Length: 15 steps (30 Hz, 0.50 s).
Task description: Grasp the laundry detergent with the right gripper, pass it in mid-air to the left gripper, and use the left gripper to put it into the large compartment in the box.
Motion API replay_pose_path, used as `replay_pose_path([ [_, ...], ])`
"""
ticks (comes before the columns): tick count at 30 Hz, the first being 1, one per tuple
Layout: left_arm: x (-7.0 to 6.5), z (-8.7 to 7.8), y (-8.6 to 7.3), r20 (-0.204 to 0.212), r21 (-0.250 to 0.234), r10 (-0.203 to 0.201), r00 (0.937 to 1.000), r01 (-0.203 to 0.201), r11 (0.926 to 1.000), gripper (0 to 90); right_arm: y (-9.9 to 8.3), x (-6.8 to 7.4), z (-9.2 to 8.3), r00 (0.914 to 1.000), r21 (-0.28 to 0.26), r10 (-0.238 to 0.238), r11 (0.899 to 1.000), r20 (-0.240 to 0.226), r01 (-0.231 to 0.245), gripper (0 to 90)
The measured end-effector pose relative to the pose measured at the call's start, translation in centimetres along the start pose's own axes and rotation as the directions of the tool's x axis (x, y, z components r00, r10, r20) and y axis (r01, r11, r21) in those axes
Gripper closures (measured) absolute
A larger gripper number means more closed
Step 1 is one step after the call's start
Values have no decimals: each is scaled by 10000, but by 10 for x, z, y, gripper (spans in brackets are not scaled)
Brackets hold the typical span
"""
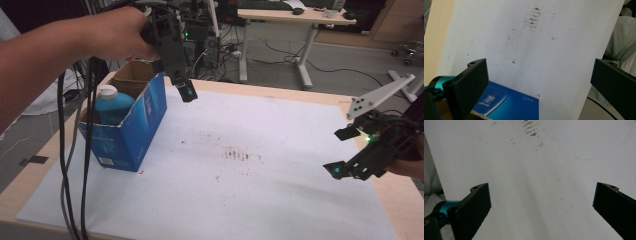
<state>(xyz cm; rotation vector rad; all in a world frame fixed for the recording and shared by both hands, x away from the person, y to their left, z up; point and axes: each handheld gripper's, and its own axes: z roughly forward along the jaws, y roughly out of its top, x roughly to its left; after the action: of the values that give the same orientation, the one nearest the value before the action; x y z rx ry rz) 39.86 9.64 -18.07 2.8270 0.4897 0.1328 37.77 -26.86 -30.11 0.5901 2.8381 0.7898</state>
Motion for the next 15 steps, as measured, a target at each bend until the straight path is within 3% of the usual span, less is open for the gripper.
replay_pose_path([
  [7, -6, 20, 15, 281, 283, 174, 9995, -182, 9994, 16, 4, 1, 4, 10000, 60, -57, 10000, -66, 58, 10],
  [15, -7, 40, 26, 566, 206, 383, 9977, -396, 9990, 16, 9, 4, 7, 9997, 4, -183, 9998, -145, 183, 10],
])
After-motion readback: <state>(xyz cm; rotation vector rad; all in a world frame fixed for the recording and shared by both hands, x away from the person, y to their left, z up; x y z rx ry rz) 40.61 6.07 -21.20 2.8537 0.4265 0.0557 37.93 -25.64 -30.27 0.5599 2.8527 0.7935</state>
